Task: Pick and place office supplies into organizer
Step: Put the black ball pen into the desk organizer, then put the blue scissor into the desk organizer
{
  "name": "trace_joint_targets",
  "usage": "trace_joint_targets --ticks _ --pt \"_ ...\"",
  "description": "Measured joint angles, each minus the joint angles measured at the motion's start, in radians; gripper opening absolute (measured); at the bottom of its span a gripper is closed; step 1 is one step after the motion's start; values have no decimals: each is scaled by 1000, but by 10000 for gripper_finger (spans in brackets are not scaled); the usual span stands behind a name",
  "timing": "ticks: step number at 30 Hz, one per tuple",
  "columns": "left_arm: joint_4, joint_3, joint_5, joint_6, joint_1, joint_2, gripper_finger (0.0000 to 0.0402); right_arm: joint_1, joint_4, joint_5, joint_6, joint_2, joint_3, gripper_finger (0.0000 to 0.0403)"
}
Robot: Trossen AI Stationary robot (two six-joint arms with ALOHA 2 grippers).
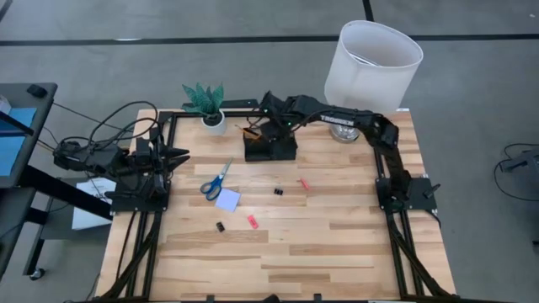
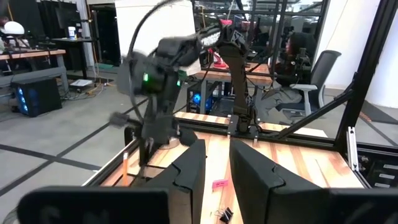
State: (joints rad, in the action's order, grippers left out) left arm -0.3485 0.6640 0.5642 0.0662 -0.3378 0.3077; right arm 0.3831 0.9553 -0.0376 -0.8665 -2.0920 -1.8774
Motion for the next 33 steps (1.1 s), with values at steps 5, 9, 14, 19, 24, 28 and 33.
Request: trace_joint_targets --ticks 5,9,14,19,24,28,33 --pt "0 0 0 0 0 0 66 -1 25 -20 -3 -55 -48 25" --pt "0 0 0 0 0 0 66 -6 70 -34 -7 -77 -103 25" --pt "-1 0 1 0 0 0 66 -17 66 -43 -27 -68 -111 25" --pt "-1 0 0 0 0 0 66 -25 92 -42 -15 -64 -111 52" --pt "-1 0 0 1 0 0 66 -30 76 -42 10 -69 -111 80" --pt "-1 0 0 1 0 0 66 -41 58 -54 11 -69 -111 92" --pt "-1 0 0 1 0 0 66 -57 15 -181 13 -69 -111 109"
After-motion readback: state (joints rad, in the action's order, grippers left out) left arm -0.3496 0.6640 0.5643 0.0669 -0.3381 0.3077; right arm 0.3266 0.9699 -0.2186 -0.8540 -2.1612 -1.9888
